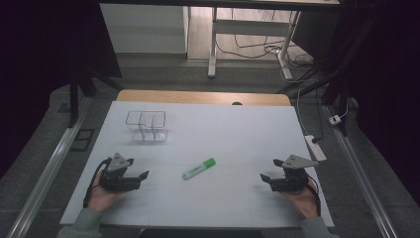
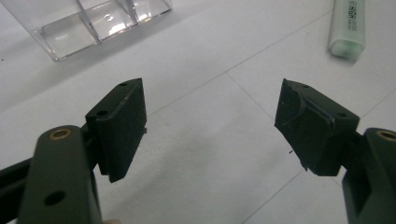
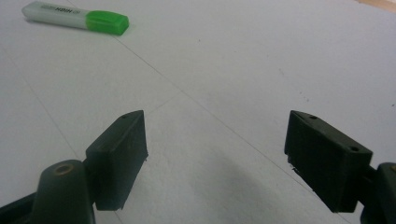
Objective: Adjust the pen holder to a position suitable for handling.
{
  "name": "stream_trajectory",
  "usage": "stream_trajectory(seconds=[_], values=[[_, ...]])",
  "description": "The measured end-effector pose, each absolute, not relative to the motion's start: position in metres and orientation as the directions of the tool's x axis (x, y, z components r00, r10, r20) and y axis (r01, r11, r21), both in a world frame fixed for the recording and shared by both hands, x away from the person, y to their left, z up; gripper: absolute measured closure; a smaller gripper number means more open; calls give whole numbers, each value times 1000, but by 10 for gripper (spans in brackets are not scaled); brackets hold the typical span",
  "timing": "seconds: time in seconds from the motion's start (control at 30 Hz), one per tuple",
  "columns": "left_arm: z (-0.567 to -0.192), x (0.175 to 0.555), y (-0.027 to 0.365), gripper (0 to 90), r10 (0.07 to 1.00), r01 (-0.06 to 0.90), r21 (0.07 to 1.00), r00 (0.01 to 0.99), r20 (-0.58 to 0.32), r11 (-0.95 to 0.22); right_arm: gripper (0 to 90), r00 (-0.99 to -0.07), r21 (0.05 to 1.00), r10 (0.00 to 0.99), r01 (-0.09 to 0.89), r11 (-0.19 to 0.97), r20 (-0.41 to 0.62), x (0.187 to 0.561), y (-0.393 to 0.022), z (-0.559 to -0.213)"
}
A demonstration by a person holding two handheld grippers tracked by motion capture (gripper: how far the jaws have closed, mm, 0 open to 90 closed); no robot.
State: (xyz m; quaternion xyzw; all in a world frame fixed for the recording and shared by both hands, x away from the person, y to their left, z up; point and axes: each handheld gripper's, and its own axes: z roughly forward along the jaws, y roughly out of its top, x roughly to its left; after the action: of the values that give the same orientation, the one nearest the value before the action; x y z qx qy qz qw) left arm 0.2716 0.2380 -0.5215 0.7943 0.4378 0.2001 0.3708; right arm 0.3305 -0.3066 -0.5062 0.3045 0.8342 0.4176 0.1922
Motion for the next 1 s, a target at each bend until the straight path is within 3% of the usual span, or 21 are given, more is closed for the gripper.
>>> stream_trajectory(seconds=[1.0], values=[[-479, 306, 252, 271, 870, 548, 777, 494, -1, -310, 226, -740, 821, 670, 354, 448, -46, 331, -306, -507]])
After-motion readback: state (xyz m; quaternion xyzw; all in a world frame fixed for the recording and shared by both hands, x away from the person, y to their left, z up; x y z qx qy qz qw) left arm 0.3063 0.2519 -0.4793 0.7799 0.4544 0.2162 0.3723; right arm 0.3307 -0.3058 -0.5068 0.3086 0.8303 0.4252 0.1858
